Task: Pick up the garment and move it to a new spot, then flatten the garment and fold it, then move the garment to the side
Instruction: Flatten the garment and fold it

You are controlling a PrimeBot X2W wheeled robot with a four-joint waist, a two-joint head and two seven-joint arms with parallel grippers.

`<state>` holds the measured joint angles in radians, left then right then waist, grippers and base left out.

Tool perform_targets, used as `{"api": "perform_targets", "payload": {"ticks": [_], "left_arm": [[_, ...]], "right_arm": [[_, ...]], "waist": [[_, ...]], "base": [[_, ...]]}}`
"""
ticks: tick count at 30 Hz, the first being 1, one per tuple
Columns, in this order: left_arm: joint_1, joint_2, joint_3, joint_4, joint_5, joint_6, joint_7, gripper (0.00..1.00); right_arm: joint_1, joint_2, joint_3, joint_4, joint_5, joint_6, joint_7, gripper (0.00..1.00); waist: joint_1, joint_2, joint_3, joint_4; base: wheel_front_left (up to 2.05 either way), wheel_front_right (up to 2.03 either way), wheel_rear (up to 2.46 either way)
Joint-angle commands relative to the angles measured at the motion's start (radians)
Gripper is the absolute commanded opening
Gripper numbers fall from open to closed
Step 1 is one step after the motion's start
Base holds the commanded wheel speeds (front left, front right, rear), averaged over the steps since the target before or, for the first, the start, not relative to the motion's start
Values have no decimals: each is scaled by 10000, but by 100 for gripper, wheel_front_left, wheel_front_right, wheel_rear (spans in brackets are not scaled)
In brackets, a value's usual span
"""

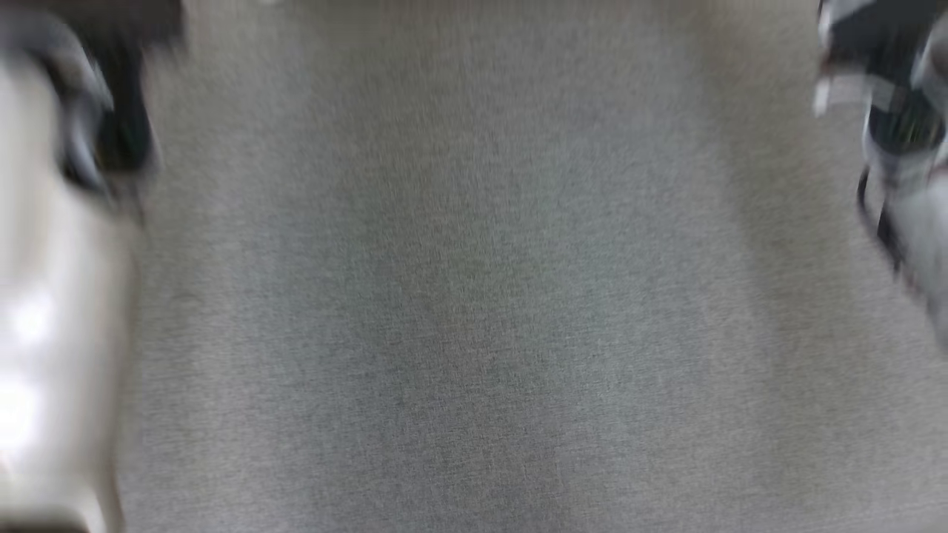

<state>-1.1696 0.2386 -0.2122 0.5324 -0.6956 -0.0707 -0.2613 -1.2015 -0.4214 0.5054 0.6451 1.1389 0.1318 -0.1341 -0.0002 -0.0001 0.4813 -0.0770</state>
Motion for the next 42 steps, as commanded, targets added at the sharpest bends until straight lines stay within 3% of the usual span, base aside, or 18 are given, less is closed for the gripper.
{"api": "perform_targets", "payload": {"ticks": [1, 6, 11, 15, 20, 32, 42], "left_arm": [[954, -15, 20, -677, 24, 155, -40, 0], [4710, -244, 171, -3601, -127, 1044, -26, 0], [7890, -462, 220, -5559, -240, 1700, -27, 0], [9901, -691, 22, -6471, -321, 1984, -26, 0], [11870, -1017, -1, -6662, -565, 2109, -44, 0], [13793, -1554, -726, -6370, -145, 1885, -49, 0], [12991, -1435, -987, -6155, 293, 1480, -20, 0]], "right_arm": [[627, -201, 35, -298, 162, -26, -110, 0], [3039, -691, -68, -1398, 719, -26, -524, 0], [5337, -981, -241, -2071, 1040, -26, -771, 0], [6890, -1179, -420, -2422, 1138, -26, -891, 0], [8606, -1294, -791, -2491, 1185, -26, -973, 0], [11927, -1121, -2323, -2918, 306, -28, -1163, 0], [11860, 90, -3355, -3524, -691, -28, -233, 0]], "waist": [[2, 1, -712, 34], [2, 1, -1286, 99], [2, 1, -1781, 138], [2, 1, -2211, 239], [2, 1, -2742, 403], [2, 1, -3378, 903], [2, 1, -3130, 594]], "base": [[0, 0, 0], [0, 0, 0], [0, 0, 0], [0, 0, 0], [0, 0, 0], [0, 0, 0], [0, 0, 0]]}}
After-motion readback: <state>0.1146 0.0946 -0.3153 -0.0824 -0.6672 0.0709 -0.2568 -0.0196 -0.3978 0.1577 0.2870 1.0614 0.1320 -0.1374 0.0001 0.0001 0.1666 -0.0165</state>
